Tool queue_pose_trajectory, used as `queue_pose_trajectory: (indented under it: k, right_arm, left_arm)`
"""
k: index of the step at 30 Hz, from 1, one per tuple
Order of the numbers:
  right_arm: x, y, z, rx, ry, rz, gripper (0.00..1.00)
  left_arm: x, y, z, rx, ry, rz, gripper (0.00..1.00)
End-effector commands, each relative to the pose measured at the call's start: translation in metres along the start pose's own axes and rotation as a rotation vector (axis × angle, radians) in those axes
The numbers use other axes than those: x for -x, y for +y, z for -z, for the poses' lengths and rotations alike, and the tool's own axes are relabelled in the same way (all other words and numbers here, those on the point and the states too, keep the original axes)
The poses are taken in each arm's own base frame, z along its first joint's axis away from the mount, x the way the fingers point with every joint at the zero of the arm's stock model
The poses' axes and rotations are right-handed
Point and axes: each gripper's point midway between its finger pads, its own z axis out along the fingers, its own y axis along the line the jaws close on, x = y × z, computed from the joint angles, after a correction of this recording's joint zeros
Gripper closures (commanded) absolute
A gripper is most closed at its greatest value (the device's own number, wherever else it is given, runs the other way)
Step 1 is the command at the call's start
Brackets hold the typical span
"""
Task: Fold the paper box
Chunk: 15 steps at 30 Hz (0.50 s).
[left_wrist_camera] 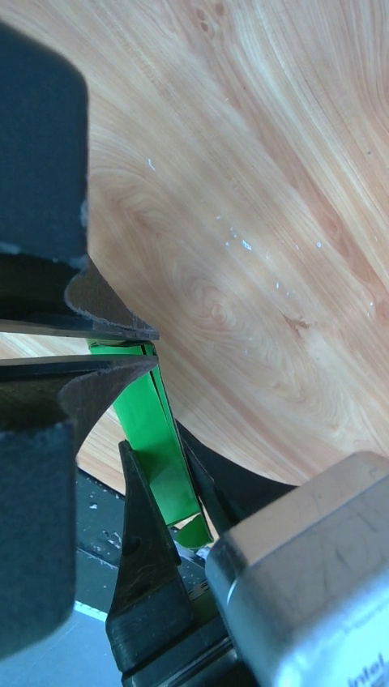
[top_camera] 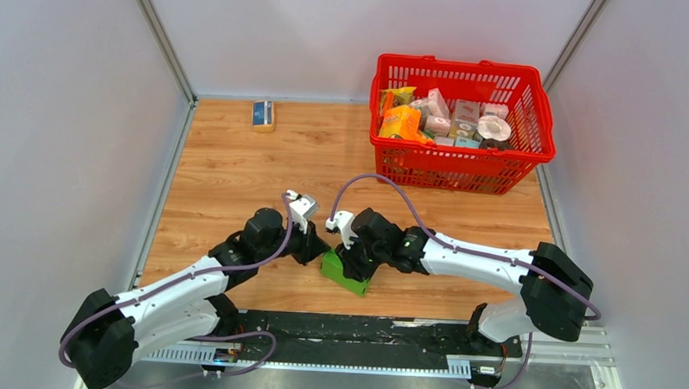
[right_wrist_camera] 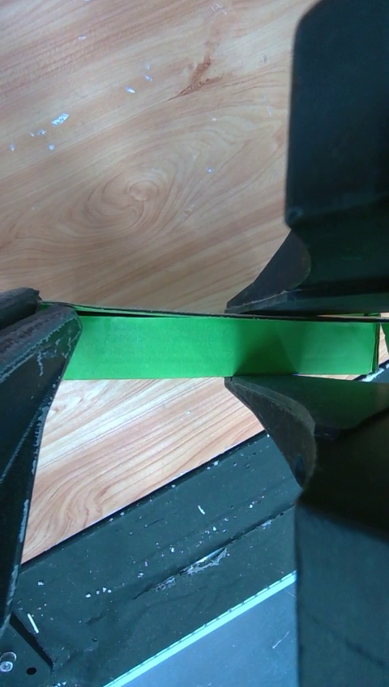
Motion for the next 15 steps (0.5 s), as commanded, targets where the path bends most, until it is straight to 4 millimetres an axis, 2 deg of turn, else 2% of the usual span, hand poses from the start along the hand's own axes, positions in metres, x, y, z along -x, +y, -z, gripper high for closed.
queue_pose_trajectory:
  k: [1, 5, 15]
  right_arm:
    - [-0.007, 0.004, 0.001, 0.013, 0.026, -0.009, 0.76]
    - [-0.006, 0.005, 0.000, 0.011, 0.024, -0.018, 0.77]
    - [-0.001, 0.003, 0.003, -0.007, 0.009, -0.021, 0.77]
  left_arm:
    - [0.019, -0.009, 0.001, 0.012, -0.042, -0.045, 0.83]
    - [0.010, -0.006, 0.000, 0.073, -0.014, -0.072, 0.89]
    - [-0.008, -0.001, 0.002, 0.157, 0.005, -0.147, 0.93]
